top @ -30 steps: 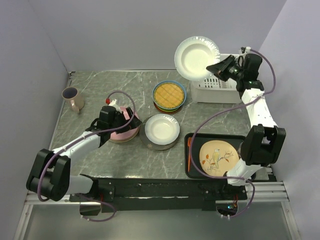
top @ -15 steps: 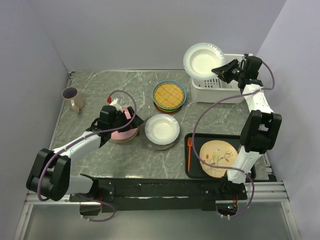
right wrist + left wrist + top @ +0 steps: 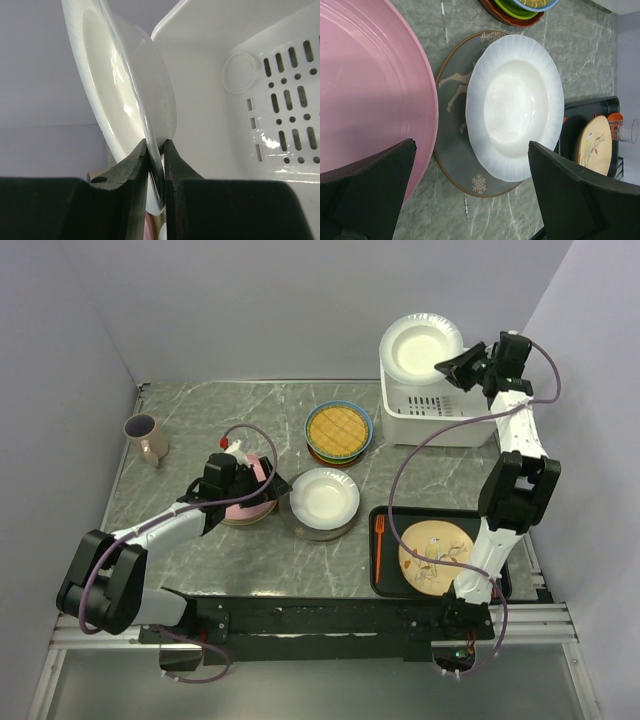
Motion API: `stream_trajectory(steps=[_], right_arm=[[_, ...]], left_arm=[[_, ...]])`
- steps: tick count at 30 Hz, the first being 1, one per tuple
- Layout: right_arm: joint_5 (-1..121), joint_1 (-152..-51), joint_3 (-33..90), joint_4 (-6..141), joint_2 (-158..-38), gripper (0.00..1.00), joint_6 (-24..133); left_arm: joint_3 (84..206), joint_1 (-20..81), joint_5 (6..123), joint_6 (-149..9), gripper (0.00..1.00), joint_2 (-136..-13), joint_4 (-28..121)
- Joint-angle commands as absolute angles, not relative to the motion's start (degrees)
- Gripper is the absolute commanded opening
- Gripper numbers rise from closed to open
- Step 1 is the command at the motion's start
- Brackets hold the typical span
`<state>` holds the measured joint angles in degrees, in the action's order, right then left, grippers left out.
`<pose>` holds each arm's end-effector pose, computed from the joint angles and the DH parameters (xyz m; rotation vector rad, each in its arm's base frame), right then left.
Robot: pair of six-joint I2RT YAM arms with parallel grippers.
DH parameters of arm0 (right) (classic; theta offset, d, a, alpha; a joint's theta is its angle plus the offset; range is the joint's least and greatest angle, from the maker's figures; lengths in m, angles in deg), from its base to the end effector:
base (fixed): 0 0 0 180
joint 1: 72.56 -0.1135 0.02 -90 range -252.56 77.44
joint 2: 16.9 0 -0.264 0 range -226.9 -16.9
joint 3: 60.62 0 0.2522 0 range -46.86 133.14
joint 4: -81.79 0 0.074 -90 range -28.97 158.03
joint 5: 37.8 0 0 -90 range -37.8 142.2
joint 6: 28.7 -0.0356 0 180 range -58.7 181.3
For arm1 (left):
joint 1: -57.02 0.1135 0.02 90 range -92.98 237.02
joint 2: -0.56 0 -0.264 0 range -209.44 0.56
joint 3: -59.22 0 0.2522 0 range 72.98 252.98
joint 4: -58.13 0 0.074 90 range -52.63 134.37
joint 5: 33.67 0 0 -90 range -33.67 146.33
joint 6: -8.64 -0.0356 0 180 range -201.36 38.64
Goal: Place the plates into the plastic bin on the countertop
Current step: Place the plate in the plastic bin.
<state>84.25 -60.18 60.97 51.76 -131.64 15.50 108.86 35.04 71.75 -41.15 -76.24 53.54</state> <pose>0.4696 -0.0837 0.3423 0.6387 1.9244 0.9259 0.2526 -0.1122 0.1984 -0.1880 2.2381 -0.9041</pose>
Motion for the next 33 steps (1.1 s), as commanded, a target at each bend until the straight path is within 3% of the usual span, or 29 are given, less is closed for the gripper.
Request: stream_trajectory(steps=[1,33], right_arm=[[82.09,-59.46,66.43,52.74,-131.51,0.0,18.58],[77.69,-58.32,79.43,41.4,-146.1,0.0,25.0]], left_arm=[[109.11,34.69,73.12,-41.01,0.99,-76.61,55.62],[109.11,34.43,74.08,-41.19,0.99,-80.83,56.41]])
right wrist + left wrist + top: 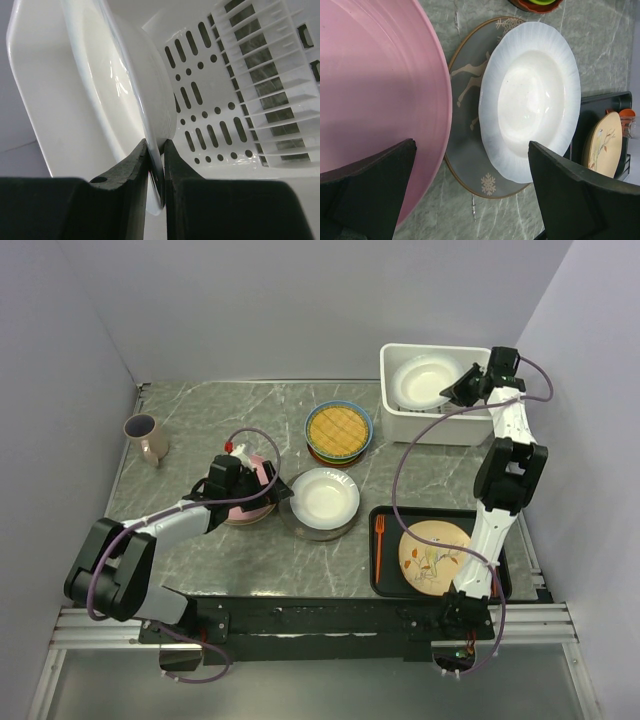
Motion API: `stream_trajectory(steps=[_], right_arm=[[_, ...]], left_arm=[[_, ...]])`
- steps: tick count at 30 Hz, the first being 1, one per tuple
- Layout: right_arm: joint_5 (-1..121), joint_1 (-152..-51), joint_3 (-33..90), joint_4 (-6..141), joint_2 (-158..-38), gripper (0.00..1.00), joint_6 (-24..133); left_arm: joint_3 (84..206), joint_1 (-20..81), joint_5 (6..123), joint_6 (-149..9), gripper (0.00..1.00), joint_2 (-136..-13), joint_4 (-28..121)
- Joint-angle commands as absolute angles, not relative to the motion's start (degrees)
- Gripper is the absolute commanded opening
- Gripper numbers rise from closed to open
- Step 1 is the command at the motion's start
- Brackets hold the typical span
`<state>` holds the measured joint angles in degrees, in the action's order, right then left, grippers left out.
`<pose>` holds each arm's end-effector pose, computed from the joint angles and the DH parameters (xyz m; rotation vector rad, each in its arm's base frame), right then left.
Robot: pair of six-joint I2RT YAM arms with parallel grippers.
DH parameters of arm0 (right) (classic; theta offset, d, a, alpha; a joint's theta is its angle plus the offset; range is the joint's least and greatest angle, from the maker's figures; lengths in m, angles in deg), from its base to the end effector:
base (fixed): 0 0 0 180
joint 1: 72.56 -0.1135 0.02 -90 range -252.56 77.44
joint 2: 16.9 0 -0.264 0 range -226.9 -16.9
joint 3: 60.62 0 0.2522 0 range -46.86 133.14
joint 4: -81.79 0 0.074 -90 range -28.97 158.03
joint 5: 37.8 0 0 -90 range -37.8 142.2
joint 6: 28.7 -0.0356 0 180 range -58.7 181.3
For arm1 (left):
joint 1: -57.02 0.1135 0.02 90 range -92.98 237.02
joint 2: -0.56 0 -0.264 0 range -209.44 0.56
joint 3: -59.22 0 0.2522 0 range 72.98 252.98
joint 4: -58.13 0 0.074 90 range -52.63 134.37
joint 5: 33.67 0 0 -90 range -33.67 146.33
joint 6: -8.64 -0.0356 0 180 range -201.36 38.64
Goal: Place the plates into the plastic bin on the countertop
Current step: Place the plate in the plastic bin.
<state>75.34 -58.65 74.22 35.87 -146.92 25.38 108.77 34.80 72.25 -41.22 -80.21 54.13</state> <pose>0.5096 -0.1118 0.2667 0.7733 2.1719 0.6606 0.2571 -0.1156 0.1809 -0.1940 2.3021 -0.8938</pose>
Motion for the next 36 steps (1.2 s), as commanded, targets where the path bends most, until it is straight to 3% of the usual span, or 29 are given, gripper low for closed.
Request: stream_trajectory(steps=[1,9,14,32,36], right_arm=[[77.69,-58.32,79.7,40.96,-146.54,0.0,25.17],[79.71,-58.32,80.76,40.61,-148.38,0.0,24.12],[80.32,-57.97,80.76,40.26,-149.0,0.18,23.6],[82.7,-55.86,76.19,41.66,-149.18,0.48,21.05],[81.29,-55.33,73.65,42.27,-147.52,0.58,20.35]], left_arm=[[108.93,34.43,74.17,-41.36,0.99,-80.83,56.59],[109.11,34.34,73.82,-41.72,0.99,-80.3,56.15],[109.46,34.34,73.73,-41.63,0.99,-80.65,55.62],[111.48,34.26,73.21,-42.25,0.99,-78.19,52.55],[111.74,34.26,73.56,-42.16,0.99,-78.1,52.46]])
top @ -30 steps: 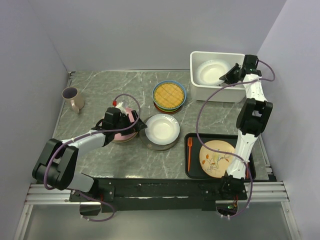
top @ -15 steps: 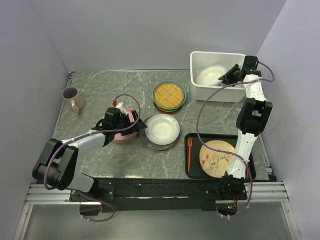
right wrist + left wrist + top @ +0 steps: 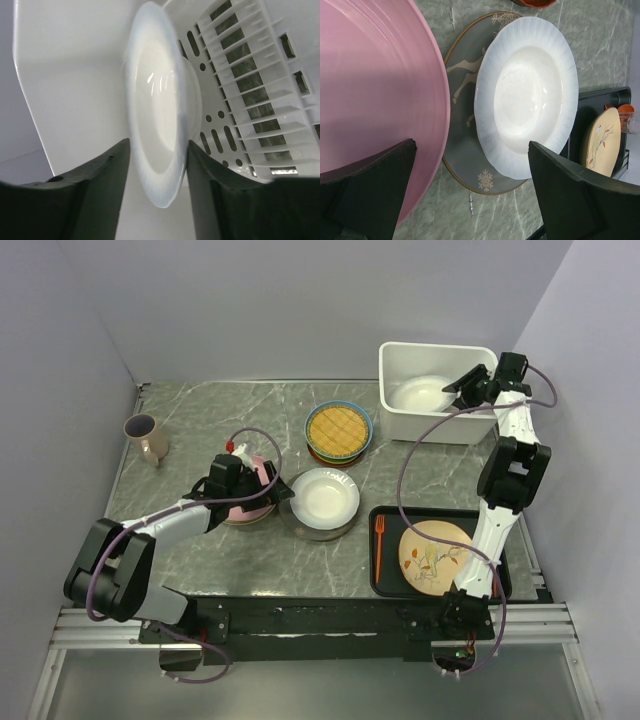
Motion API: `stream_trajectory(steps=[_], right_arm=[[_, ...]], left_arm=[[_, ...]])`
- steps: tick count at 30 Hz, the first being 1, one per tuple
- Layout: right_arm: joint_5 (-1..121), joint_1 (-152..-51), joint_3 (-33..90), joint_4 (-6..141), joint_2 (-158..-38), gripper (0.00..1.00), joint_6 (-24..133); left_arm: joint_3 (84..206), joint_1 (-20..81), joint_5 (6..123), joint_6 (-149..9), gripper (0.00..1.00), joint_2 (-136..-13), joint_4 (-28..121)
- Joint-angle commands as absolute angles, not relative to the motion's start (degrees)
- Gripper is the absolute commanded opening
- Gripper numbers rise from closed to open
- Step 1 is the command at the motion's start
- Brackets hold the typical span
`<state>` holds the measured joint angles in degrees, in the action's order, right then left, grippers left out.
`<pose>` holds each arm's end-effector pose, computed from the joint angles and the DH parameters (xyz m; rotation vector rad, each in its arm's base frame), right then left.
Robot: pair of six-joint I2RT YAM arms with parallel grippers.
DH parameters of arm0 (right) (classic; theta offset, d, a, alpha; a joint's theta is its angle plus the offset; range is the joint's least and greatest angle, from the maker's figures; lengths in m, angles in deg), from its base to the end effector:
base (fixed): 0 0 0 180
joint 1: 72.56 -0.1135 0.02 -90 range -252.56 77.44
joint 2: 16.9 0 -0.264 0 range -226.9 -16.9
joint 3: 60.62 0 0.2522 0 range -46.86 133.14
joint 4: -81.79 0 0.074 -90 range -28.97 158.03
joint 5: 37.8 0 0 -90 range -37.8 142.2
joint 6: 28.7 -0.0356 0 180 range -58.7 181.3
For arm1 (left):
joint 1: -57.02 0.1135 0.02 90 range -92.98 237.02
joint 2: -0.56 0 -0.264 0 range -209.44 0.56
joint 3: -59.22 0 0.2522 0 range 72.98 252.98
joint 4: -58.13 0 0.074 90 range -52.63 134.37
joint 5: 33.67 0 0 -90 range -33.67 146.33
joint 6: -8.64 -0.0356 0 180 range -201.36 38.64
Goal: Place the plates into the plastic bin on the countertop
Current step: Place the plate in the plastic bin, then pick up the plate at the center of the board.
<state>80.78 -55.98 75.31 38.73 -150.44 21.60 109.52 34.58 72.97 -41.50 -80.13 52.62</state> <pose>0.5163 -0.1360 0.2468 0.8401 2.1360 0.7787 0.2571 -0.1172 0.1830 -0.1799 2.3174 -0.9024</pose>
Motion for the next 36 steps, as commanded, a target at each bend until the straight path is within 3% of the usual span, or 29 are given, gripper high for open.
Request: stream_trajectory(steps=[1,22,23,27,36], right_arm=[[81.03,-55.33,73.2,42.45,-147.16,0.59,20.34],[63.28,-54.98,73.29,33.05,-141.54,0.84,25.53],[62.32,-55.07,72.94,33.14,-140.57,0.89,25.44],[61.26,-55.15,73.02,33.4,-138.98,0.98,25.79],[65.29,-55.24,71.44,36.91,-134.15,0.99,24.74]], left_arm=[[111.83,34.26,73.56,-42.24,0.99,-78.02,52.46],[113.85,34.17,74.52,-43.13,0.99,-77.49,50.61],[113.77,34.17,74.87,-43.12,0.99,-77.49,50.87],[113.59,34.17,76.37,-42.68,0.99,-78.01,51.58],[114.12,33.99,76.72,-43.65,0.99,-78.1,50.44]])
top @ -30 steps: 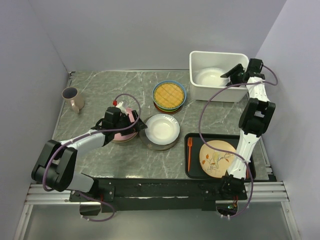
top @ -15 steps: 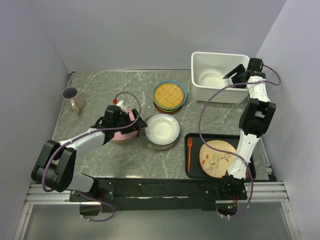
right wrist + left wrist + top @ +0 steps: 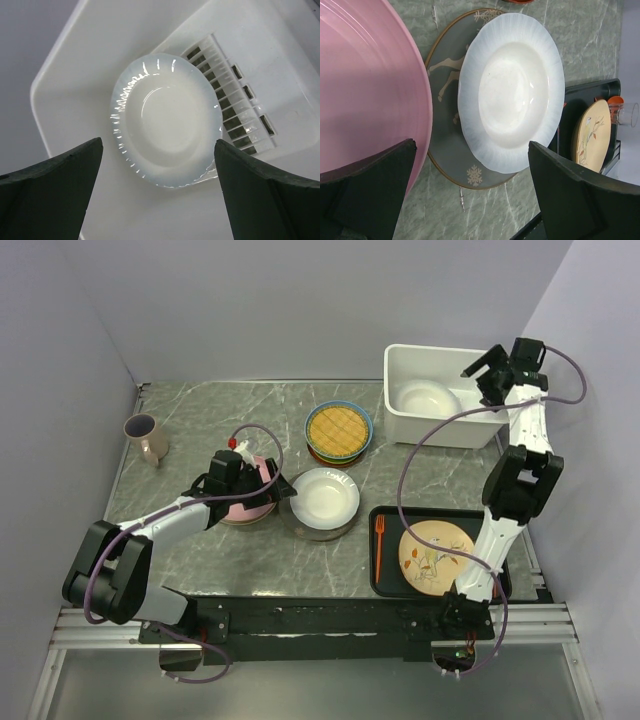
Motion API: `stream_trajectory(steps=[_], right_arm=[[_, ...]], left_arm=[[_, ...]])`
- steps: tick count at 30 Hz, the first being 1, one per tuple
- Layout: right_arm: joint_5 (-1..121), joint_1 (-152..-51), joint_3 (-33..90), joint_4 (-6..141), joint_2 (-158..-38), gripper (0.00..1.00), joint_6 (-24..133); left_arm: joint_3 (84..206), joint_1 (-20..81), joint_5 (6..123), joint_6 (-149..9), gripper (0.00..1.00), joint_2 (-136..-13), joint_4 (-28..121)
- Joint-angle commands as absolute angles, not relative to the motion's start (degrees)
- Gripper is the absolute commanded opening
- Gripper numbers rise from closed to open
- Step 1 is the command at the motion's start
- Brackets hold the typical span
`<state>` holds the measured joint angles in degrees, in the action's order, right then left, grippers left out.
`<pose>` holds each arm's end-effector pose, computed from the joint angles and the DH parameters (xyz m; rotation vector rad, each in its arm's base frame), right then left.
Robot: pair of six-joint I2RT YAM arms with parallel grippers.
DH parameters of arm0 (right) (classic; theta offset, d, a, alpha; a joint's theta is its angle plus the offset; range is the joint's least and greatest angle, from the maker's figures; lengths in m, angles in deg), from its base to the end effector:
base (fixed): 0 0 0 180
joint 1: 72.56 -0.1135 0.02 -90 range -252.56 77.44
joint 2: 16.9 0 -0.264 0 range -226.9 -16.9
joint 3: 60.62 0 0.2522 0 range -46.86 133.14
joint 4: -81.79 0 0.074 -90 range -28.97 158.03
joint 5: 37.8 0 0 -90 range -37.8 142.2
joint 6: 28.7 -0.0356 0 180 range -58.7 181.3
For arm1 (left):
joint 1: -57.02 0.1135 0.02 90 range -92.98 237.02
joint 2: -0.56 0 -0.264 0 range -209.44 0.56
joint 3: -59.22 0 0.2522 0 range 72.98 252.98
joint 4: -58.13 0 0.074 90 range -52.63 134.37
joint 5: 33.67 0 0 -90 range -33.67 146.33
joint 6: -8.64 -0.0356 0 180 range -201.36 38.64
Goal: Place the plates into the plastic bin on the countertop
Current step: Pick up the plate at the center of the board.
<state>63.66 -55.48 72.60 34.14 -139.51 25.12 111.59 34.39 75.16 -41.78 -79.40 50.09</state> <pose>0.4772 -0.1392 0.3167 0.8997 2.0430 0.4049 0.2587 -0.1203 0.1939 -0.1463 2.3208 -0.9438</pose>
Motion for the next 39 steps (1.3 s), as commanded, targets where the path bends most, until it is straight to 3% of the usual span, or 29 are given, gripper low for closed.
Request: stream_trajectory(steps=[1,11,18,23,27,39], right_arm=[[65.73,-55.33,71.01,37.18,-133.54,0.99,24.65],[72.4,-55.59,65.56,41.39,-122.82,0.99,23.34],[75.31,-57.61,55.03,46.58,-113.77,0.98,22.98],[75.4,-61.39,48.34,48.25,-106.39,0.98,24.12],[74.35,-64.9,41.14,48.87,-100.67,0.98,25.17],[70.4,-80.01,21.11,50.54,-84.68,0.98,26.23]], left_arm=[[114.03,33.9,76.9,-43.74,0.99,-78.28,50.61],[113.5,33.03,82.17,-42.42,0.98,-79.86,54.83],[112.18,32.23,72.08,-41.63,0.98,-74.16,51.15],[110.78,31.71,65.92,-41.19,0.99,-68.1,49.03],[109.37,31.44,68.19,-39.96,0.99,-64.22,50.17],[105.07,24.68,68.81,-31.18,0.98,-66.41,57.9]])
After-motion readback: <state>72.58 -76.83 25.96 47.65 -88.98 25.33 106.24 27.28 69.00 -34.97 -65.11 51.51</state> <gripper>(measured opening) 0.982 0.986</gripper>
